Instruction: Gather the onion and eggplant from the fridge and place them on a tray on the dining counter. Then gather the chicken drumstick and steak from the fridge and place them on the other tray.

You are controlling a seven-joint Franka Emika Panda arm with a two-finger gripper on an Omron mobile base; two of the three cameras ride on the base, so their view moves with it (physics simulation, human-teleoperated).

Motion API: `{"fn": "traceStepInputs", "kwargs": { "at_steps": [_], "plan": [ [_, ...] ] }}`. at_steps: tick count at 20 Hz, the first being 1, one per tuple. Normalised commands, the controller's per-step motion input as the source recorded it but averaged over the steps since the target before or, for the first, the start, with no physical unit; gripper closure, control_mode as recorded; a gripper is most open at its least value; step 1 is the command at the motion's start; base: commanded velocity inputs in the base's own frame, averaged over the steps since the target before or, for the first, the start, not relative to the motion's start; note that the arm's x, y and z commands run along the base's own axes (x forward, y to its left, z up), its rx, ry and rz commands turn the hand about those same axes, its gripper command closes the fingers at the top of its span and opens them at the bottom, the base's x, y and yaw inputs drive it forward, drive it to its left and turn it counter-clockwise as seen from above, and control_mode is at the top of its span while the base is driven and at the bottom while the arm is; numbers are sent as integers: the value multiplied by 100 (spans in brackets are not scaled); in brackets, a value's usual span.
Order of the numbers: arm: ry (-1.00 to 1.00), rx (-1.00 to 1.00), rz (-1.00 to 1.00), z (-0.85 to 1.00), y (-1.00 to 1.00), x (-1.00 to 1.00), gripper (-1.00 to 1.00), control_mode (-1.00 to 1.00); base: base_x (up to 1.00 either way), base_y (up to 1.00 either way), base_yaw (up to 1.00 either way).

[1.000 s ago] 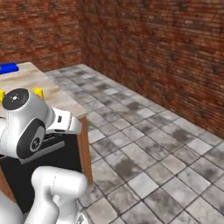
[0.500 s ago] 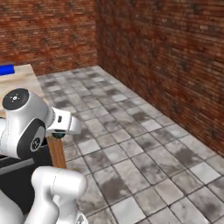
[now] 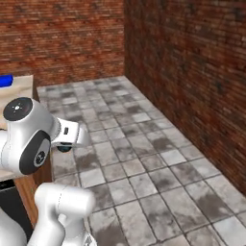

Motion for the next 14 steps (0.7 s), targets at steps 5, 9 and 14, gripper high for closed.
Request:
{"fn": "traceStepInputs", "kwargs": {
  "at_steps": [5, 9, 14],
  "plan": [
    [0, 0, 0, 0, 0, 0, 100, 100, 100, -34, 29],
    [0, 0, 0, 0, 0, 0, 100, 100, 100, -46, 29],
    [0, 0, 0, 0, 0, 0, 100, 100, 100, -44, 29]
  ]
}}
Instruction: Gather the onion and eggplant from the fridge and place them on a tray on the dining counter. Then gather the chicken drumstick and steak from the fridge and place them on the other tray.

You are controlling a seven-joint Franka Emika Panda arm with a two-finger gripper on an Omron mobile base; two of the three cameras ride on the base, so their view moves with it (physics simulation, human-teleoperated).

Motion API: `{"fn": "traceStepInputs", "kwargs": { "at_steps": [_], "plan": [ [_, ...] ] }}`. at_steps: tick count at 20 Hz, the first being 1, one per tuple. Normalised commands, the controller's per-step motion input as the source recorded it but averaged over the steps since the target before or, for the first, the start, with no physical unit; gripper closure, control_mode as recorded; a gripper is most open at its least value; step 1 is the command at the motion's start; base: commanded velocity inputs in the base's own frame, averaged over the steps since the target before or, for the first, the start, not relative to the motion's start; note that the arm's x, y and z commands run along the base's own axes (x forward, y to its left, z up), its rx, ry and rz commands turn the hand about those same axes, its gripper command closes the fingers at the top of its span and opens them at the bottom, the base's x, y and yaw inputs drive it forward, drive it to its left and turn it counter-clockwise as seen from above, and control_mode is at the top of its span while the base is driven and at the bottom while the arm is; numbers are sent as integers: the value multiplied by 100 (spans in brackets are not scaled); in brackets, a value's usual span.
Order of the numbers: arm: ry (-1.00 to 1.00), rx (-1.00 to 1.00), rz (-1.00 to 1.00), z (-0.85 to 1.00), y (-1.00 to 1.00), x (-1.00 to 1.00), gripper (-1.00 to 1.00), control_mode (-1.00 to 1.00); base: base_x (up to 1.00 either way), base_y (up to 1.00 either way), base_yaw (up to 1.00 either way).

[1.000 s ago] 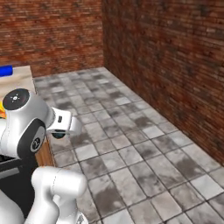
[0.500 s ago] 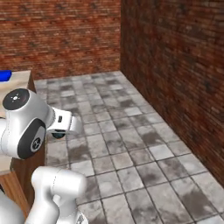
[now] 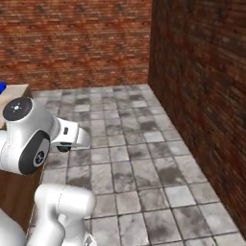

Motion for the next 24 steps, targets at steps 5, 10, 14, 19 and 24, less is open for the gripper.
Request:
{"fn": "traceStepInputs", "kwargs": {
  "at_steps": [5, 10, 14, 19, 24],
  "plan": [
    [0, 0, 0, 0, 0, 0, 100, 100, 100, -30, 32],
    [0, 0, 0, 0, 0, 0, 100, 100, 100, -17, 37],
    [0, 0, 0, 0, 0, 0, 100, 100, 100, -16, 38],
    [0, 0, 0, 0, 0, 0, 100, 100, 100, -19, 38],
    [0, 0, 0, 0, 0, 0, 100, 100, 100, -29, 39]
  ]
}}
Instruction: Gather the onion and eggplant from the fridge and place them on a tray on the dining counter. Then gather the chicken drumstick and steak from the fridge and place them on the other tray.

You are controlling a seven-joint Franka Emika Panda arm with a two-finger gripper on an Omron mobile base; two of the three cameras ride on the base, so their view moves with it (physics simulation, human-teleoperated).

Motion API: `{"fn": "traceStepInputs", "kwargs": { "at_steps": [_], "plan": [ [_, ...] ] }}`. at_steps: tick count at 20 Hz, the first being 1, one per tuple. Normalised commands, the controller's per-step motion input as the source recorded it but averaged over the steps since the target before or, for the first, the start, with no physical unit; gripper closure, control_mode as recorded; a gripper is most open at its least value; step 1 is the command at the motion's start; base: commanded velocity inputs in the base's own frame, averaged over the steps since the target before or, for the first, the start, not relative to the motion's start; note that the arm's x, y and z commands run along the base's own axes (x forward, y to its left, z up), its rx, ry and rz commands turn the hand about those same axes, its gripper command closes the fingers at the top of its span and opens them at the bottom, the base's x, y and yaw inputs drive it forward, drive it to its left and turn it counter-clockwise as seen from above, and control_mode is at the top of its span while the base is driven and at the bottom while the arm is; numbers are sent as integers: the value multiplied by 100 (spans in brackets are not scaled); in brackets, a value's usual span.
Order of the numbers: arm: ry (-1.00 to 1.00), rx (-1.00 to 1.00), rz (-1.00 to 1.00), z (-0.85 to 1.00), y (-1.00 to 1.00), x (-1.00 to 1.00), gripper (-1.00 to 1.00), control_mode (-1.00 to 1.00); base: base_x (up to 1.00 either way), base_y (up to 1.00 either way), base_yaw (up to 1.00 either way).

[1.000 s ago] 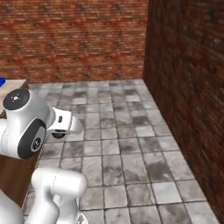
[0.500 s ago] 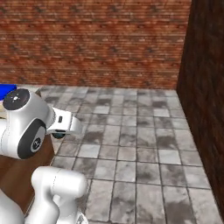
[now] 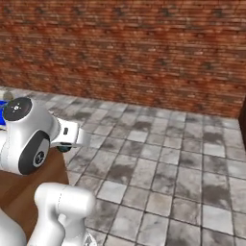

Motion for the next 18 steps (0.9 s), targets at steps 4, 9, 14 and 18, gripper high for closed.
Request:
{"fn": "traceStepInputs", "kwargs": {
  "at_steps": [4, 9, 14, 18],
  "plan": [
    [0, 0, 0, 0, 0, 0, 100, 100, 100, -29, 39],
    [0, 0, 0, 0, 0, 0, 100, 100, 100, -33, 38],
    [0, 0, 0, 0, 0, 0, 100, 100, 100, -40, 38],
    [0, 0, 0, 0, 0, 0, 100, 100, 94, -38, 42]
  ]
}}
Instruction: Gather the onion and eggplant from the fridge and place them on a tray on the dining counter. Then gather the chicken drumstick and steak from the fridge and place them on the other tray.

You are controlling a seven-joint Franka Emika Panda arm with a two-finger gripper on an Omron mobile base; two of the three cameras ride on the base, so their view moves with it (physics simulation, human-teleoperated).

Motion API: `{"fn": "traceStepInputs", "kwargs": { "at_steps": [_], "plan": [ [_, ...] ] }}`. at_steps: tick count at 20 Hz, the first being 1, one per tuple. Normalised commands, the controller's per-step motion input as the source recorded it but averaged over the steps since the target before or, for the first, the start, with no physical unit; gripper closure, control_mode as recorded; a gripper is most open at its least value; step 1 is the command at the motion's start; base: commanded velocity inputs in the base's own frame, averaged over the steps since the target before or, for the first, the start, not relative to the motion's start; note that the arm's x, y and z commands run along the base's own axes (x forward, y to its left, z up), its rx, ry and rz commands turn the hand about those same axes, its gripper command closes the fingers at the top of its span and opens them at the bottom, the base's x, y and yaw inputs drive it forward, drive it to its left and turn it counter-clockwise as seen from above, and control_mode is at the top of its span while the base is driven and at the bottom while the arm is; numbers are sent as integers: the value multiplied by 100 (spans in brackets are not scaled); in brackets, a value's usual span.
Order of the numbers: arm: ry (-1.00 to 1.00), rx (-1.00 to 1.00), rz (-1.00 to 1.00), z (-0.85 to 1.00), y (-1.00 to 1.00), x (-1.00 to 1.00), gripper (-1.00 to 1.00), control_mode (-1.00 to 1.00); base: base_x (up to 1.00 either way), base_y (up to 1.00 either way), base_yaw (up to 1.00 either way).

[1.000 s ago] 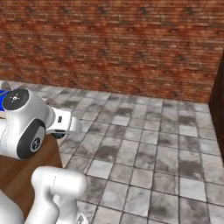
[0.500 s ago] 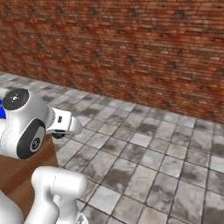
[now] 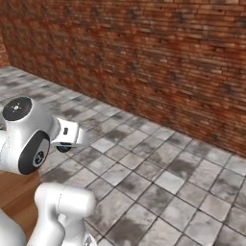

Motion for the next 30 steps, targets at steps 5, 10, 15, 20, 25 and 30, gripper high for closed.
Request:
{"fn": "traceStepInputs", "kwargs": {
  "at_steps": [5, 10, 15, 20, 25, 30],
  "plan": [
    [0, 0, 0, 0, 0, 0, 100, 100, 57, -35, 51],
    [0, 0, 0, 0, 0, 0, 100, 100, 35, -27, 58],
    [0, 0, 0, 0, 0, 0, 100, 100, 71, -40, 48],
    [0, 0, 0, 0, 0, 0, 100, 100, 73, -53, 41],
    [0, 0, 0, 0, 0, 0, 100, 100, 80, -41, 43],
    [0, 0, 0, 0, 0, 0, 100, 100, 87, -29, 47]
  ]
}}
